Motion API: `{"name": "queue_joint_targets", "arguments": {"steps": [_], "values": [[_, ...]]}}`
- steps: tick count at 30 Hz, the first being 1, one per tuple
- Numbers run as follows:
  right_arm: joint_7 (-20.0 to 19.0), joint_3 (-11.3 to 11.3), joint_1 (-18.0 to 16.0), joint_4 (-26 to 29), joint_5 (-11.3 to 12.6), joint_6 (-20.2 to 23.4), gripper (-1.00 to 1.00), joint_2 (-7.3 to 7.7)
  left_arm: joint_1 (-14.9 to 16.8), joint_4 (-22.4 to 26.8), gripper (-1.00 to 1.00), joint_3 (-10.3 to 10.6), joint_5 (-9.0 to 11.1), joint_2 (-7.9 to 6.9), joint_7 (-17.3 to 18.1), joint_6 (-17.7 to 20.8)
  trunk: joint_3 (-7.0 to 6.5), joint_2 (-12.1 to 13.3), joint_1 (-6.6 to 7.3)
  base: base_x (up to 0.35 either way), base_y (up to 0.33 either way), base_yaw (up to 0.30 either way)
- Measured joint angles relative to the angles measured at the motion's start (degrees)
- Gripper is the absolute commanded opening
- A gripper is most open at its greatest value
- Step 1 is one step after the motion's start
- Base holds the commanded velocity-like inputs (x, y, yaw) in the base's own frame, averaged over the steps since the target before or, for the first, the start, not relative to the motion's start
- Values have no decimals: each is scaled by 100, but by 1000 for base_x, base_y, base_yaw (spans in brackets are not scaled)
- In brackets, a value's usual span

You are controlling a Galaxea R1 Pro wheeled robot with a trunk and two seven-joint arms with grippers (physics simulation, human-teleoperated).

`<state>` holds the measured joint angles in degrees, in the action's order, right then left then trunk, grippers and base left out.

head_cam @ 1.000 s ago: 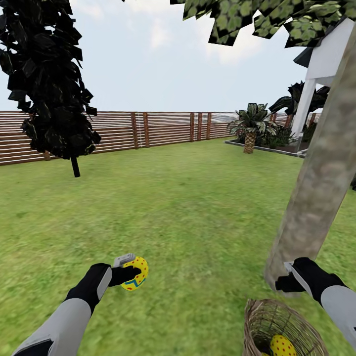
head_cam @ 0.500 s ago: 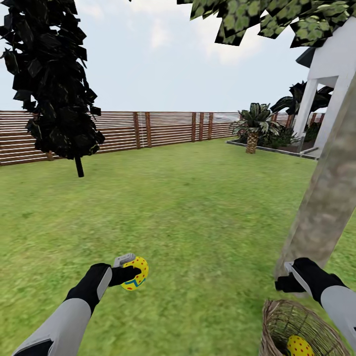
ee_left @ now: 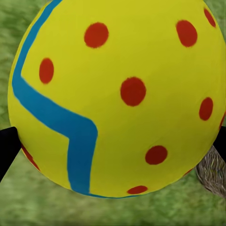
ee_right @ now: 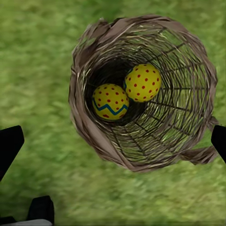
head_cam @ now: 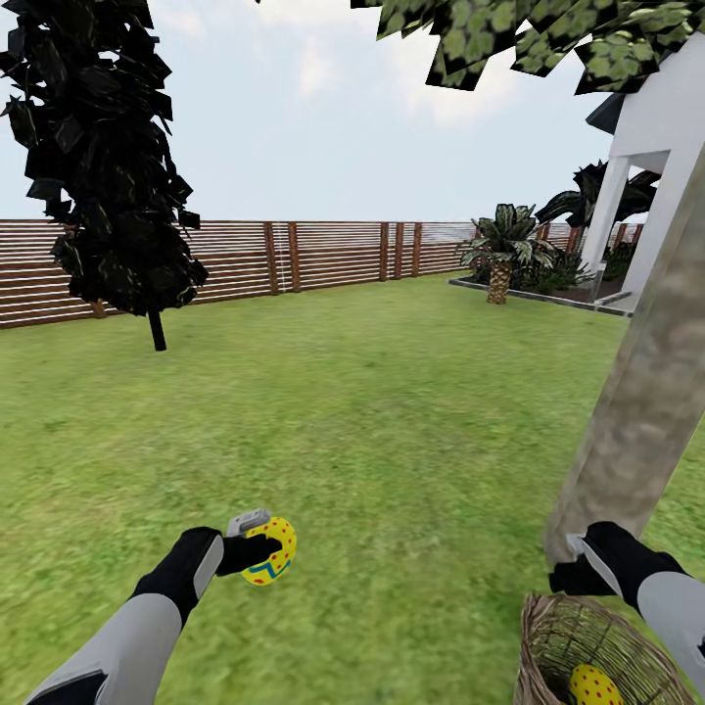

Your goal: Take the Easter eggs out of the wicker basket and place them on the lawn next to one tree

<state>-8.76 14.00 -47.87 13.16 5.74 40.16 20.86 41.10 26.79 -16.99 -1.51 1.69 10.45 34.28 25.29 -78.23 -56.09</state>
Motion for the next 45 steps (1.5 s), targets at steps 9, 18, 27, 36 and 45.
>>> {"name": "queue_joint_targets", "arguments": {"steps": [9,18,27,36,45], "values": [[13,13,0,107,-47,-11,100,2,0,64,-100,-22,5,-24,-1,0,14,0,0,0,0,43],[12,28,0,140,-61,26,100,-10,0,133,-100,3,-9,-97,-9,-7,14,0,0,0,0,0],[27,54,0,134,-64,44,100,-13,-1,769,-100,-33,32,-21,-972,4,14,0,0,0,0,0],[44,56,0,127,-63,44,100,-18,-1,824,-100,9,17,126,-798,3,14,0,0,0,0,0],[53,53,0,125,-63,30,100,-10,-1,820,-100,0,22,128,-785,3,14,0,0,0,0,0]]}}
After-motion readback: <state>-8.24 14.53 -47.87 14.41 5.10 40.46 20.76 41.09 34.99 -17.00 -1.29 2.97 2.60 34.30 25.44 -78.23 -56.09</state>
